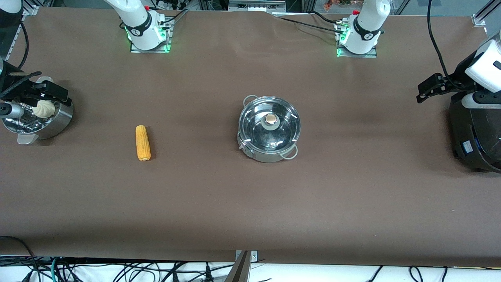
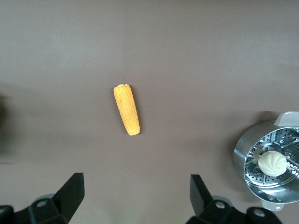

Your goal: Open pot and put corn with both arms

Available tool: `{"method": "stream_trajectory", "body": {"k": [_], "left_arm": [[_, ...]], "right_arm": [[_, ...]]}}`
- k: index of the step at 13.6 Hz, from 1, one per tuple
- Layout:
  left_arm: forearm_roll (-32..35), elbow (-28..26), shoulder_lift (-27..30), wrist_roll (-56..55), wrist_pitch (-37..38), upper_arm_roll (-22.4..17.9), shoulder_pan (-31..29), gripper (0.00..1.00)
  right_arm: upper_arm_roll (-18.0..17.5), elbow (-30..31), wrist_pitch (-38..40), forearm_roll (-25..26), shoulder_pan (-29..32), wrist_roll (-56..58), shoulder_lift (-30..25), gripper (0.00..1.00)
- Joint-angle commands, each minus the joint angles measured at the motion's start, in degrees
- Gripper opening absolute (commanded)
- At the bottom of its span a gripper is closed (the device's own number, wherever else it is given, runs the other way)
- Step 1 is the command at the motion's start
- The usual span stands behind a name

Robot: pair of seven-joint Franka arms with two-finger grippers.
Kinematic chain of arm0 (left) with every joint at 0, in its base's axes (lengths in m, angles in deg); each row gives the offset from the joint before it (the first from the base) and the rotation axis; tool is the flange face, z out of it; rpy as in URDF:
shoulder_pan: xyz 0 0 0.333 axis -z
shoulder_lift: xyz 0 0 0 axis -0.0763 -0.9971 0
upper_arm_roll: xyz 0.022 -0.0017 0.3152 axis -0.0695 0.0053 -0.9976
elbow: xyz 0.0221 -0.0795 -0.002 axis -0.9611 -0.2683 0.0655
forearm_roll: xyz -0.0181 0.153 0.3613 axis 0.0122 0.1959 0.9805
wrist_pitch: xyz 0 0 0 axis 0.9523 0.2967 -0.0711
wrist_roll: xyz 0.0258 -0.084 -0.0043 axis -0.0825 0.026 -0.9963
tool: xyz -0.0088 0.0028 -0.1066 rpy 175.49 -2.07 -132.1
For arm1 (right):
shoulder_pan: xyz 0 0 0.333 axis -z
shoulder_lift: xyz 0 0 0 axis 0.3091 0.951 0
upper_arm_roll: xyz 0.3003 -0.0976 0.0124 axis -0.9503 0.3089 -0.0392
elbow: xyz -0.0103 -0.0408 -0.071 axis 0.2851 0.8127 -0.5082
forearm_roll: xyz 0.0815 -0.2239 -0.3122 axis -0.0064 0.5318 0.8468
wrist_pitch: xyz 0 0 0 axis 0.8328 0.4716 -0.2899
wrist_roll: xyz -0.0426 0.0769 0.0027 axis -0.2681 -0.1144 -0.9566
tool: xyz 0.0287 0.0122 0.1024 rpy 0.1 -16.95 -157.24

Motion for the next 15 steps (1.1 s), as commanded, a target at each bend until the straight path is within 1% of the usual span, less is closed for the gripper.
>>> {"method": "stream_trajectory", "body": {"k": [1,6,7,10,11,13,15], "left_arm": [[-1.01,2.05,-0.89,1.26,1.48,-0.06,-0.76,1.00],[-0.75,1.96,-0.98,1.17,2.27,0.03,-0.67,1.00],[-0.83,1.88,-0.98,1.17,2.44,0.03,-0.32,1.00],[-1.44,2.23,-3.08,1.43,6.65,1.34,0.64,1.00],[-1.54,2.23,-3.27,1.52,7.01,1.61,0.91,1.00],[-1.63,2.23,-4.32,1.17,6.93,1.61,4.41,1.00],[-1.63,2.49,-6.60,0.21,6.40,1.61,9.41,1.00]], "right_arm": [[-0.07,-1.32,0.65,0.00,0.59,0.72,0.45,1.00],[-0.07,-1.32,0.47,-0.35,0.95,0.46,0.45,1.00],[-0.07,-1.23,0.38,-0.35,0.95,0.55,1.50,1.00],[-0.07,-1.32,-0.32,-0.53,0.86,1.16,2.74,1.00],[-0.07,-1.23,-1.10,-0.44,0.68,1.16,2.91,1.00],[-0.15,-1.23,-1.46,-0.35,0.42,1.16,4.58,1.00],[-0.24,-1.31,-1.46,-0.88,0.42,0.90,7.38,1.00]]}}
